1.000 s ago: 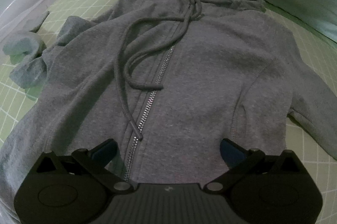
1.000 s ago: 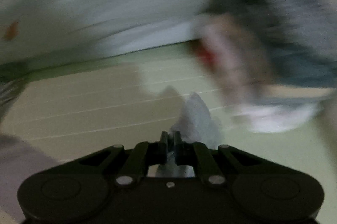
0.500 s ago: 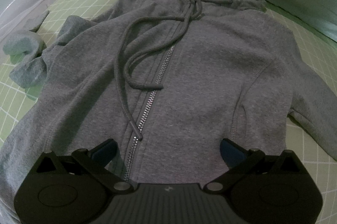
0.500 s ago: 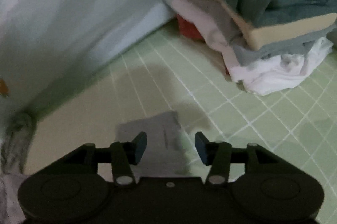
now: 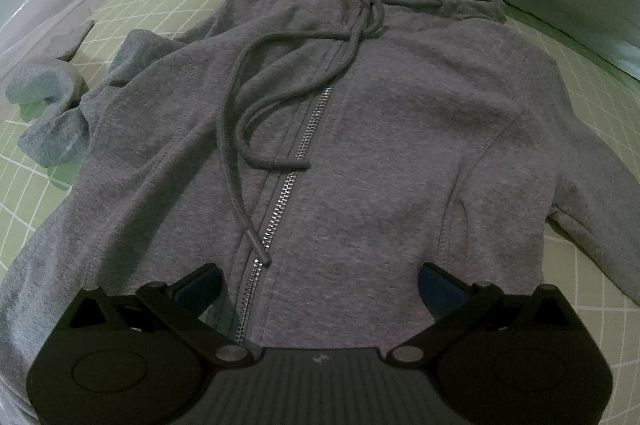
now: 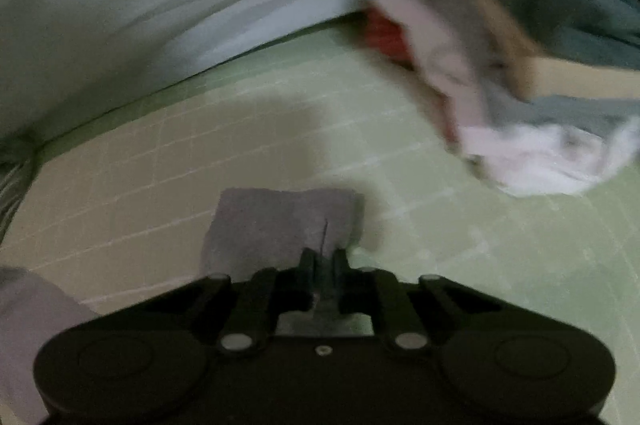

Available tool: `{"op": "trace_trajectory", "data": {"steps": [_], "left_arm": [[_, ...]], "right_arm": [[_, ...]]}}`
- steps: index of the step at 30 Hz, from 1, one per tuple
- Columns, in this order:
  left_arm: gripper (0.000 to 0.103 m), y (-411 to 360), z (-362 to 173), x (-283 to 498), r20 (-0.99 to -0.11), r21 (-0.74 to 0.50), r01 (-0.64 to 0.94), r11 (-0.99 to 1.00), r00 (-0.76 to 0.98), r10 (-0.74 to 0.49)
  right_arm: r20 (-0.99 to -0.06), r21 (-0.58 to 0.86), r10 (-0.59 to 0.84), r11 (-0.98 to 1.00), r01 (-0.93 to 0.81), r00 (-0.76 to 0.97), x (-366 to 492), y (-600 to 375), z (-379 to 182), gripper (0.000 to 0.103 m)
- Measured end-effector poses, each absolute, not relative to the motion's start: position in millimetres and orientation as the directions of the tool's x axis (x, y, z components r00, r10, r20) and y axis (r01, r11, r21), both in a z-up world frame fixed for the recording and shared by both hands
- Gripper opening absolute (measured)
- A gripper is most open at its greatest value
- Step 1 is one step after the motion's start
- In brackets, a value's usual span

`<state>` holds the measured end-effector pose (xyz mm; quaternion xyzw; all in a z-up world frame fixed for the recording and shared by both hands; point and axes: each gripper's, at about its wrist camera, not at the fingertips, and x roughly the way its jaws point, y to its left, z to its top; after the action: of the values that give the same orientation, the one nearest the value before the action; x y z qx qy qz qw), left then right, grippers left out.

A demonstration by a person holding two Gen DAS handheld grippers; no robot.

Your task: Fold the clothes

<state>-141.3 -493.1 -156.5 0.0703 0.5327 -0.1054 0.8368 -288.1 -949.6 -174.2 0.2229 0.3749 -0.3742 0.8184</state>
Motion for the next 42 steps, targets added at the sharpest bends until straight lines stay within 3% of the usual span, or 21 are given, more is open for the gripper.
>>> {"op": "trace_trajectory", "data": {"steps": [6,11,17,25,28,30,31,34,38,42], "left_arm": [[0.103,-492,-157,-143,-0.899,0.001,0.251,0.968,0.424,-0.109],[0.103,-491,-157,-143,-0.896,-0.001,0.250,0.968,0.430,-0.112],[0.103,-481,-146,-146,-0.885,-0.028,0.239,0.971,0.445,-0.136],[0.103,-428,-109,-174,-0.828,-0.036,0.180,0.983,0.546,-0.130],[0.103,-402,-100,-177,-0.817,-0.009,0.166,0.986,0.567,-0.103],[0.103,-387,-94,-179,-0.809,0.011,0.150,0.989,0.583,-0.079],[0.103,-378,-91,-179,-0.805,0.014,0.140,0.990,0.589,-0.072],[0.103,-347,-86,-178,-0.798,0.006,0.113,0.994,0.600,-0.064],[0.103,-308,-86,-173,-0.805,0.005,0.095,0.995,0.591,-0.052],[0.103,-268,-88,-164,-0.807,0.013,0.100,0.995,0.588,-0.048]], "right_arm": [[-0.768,0.044,-0.585,0.358,0.933,0.261,-375,-970,-174,0.008],[-0.768,0.085,-0.605,0.229,0.970,0.211,-437,-956,-180,0.008],[-0.771,0.092,-0.609,0.184,0.979,0.187,-464,-923,-179,0.008],[-0.779,0.005,-0.604,0.263,0.965,0.168,-478,-881,-177,0.010],[-0.782,-0.056,-0.607,0.295,0.954,0.142,-472,-875,-176,0.015],[-0.787,-0.102,-0.607,0.304,0.947,0.110,-465,-876,-174,0.023],[-0.790,-0.123,-0.607,0.304,0.945,0.093,-462,-876,-173,0.034],[-0.773,-0.145,-0.630,0.289,0.946,0.074,-451,-866,-165,0.085],[-0.735,-0.140,-0.660,0.373,0.917,0.156,-419,-820,-155,0.103],[-0.758,-0.109,-0.599,0.508,0.854,0.259,-363,-753,-159,0.103]]}}
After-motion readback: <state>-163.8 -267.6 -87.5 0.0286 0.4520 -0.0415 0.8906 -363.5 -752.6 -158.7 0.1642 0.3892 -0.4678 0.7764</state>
